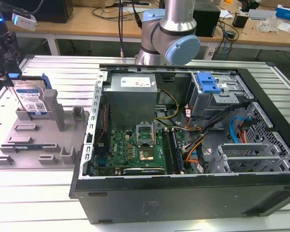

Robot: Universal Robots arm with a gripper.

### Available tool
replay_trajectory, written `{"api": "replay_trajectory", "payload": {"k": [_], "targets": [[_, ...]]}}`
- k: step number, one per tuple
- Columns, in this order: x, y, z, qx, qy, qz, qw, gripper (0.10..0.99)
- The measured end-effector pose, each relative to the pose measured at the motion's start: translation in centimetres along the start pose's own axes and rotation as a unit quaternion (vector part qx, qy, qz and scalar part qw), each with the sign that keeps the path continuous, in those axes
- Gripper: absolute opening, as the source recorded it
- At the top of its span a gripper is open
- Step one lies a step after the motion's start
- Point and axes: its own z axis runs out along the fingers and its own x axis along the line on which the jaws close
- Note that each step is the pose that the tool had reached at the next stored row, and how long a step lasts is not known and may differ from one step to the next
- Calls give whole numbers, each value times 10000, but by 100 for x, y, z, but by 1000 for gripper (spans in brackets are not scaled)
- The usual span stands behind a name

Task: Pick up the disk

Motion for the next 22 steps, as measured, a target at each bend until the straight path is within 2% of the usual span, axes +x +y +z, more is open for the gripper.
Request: {"api": "replay_trajectory", "payload": {"k": [10, 11, 12, 13, 14, 22], "targets": [[0, -1, 89, 0, 3, 0, 10000, 557], [-1, -1, 97, 0, 3, 0, 10000, 545], [-1, -1, 103, 0, 3, 0, 10000, 475], [-1, -1, 107, 0, 3, 0, 10000, 475], [-1, -1, 113, 0, 3, 0, 10000, 404], [-1, -2, 147, 0, 3, 0, 10000, 404]]}}
